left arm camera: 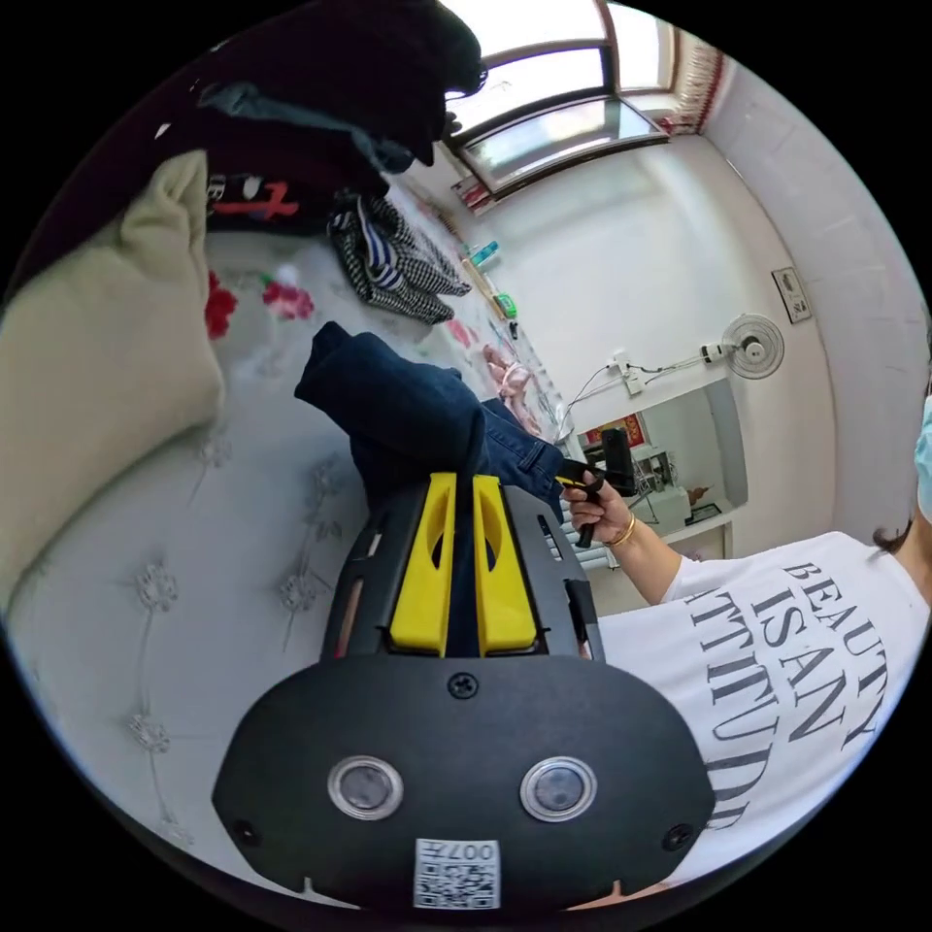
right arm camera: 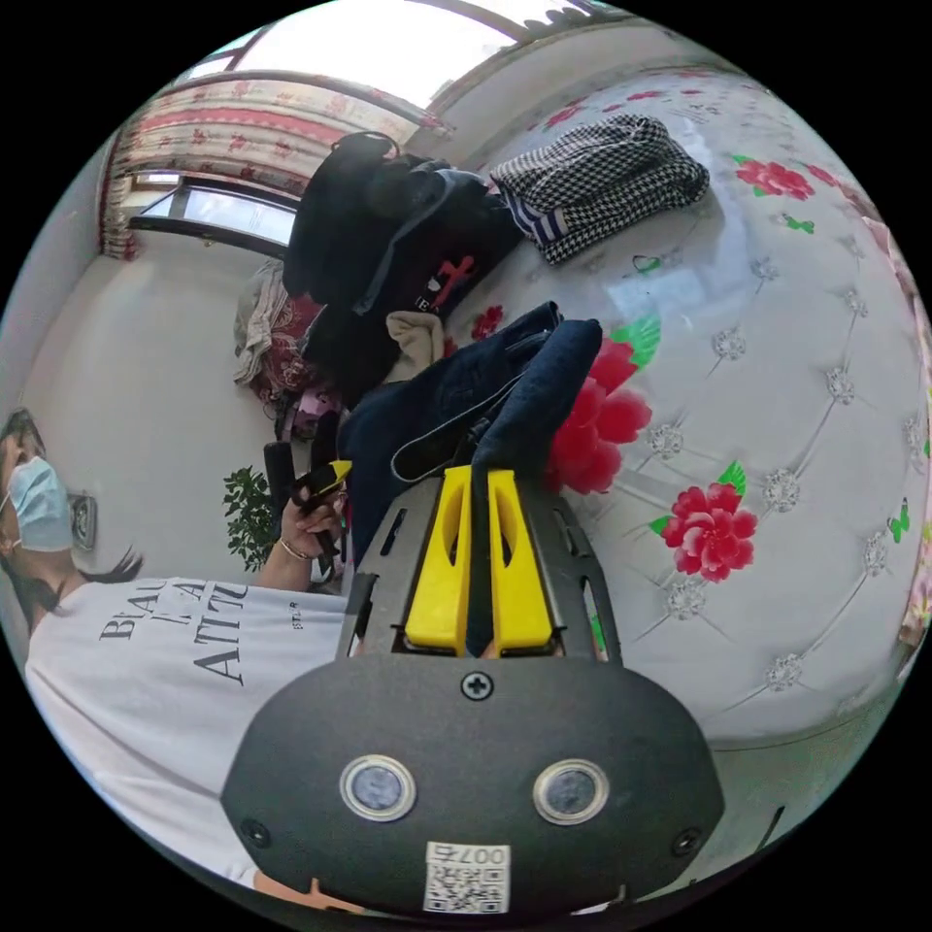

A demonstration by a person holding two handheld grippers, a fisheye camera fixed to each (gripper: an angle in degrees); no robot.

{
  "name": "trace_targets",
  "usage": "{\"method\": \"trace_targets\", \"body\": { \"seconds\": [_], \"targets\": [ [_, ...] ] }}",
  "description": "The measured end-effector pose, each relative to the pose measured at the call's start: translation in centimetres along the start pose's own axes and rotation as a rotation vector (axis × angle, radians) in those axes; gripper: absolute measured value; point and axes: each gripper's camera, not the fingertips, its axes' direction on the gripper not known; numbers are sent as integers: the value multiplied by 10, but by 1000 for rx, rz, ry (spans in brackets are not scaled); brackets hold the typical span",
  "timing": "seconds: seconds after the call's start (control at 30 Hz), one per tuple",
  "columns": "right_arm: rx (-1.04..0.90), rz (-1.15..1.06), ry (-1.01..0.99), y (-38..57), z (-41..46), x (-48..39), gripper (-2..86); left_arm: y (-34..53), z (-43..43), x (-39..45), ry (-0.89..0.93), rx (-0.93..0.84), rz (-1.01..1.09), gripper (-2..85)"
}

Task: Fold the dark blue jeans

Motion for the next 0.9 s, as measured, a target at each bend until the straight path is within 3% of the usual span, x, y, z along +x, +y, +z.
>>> {"method": "trace_targets", "body": {
  "seconds": [0.17, 0.37, 0.47, 0.6, 0.77, 0.9],
  "targets": [
    [109, -73, 29, -41, -22, -29, 2, -46, -12, 26, -14, 38, 123, 8],
    [316, -250, 180, -155, -99, -74, 4, -179, 4, 87, -98, 98, 340, 23],
    [421, -293, 262, -225, -127, -84, 9, -259, 19, 121, -221, 158, 425, 37],
    [529, -90, 308, -304, -125, -29, 34, -341, 78, 100, -534, 104, 314, 69],
    [440, 9, 446, -277, -79, 52, 67, -298, 126, 33, -620, -17, 256, 74],
    [380, 134, 776, -177, -74, 125, 83, -190, 143, -11, -700, -152, 226, 65]
  ]
}}
